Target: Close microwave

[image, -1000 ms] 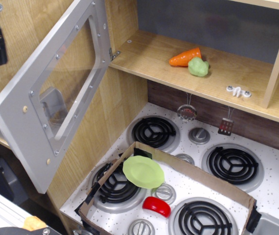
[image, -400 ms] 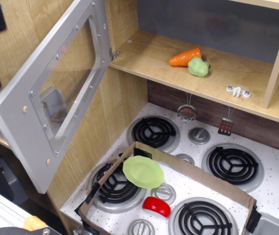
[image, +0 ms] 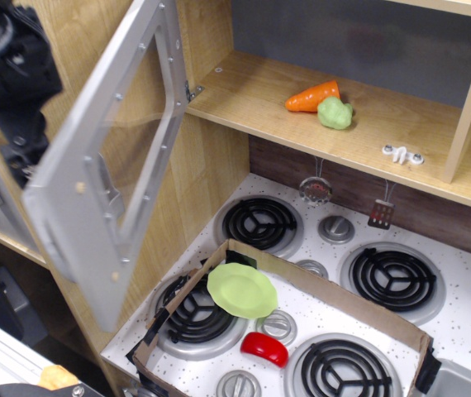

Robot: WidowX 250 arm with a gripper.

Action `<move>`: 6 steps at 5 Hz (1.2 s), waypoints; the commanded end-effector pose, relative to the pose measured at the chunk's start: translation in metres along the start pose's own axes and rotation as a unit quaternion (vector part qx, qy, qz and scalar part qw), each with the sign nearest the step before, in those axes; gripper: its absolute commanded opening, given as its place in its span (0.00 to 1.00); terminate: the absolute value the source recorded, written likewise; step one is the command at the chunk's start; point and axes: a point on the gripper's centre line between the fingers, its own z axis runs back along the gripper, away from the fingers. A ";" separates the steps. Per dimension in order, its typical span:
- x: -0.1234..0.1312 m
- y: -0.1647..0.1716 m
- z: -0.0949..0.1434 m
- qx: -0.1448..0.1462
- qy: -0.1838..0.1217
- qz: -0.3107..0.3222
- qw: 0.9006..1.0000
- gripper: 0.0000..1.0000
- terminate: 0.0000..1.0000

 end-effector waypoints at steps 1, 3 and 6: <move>0.057 -0.015 -0.004 0.009 -0.055 0.019 0.998 1.00 0.00; 0.132 -0.032 -0.002 0.015 -0.104 0.020 0.994 1.00 0.00; 0.213 -0.028 0.009 0.030 -0.152 -0.032 0.987 1.00 0.00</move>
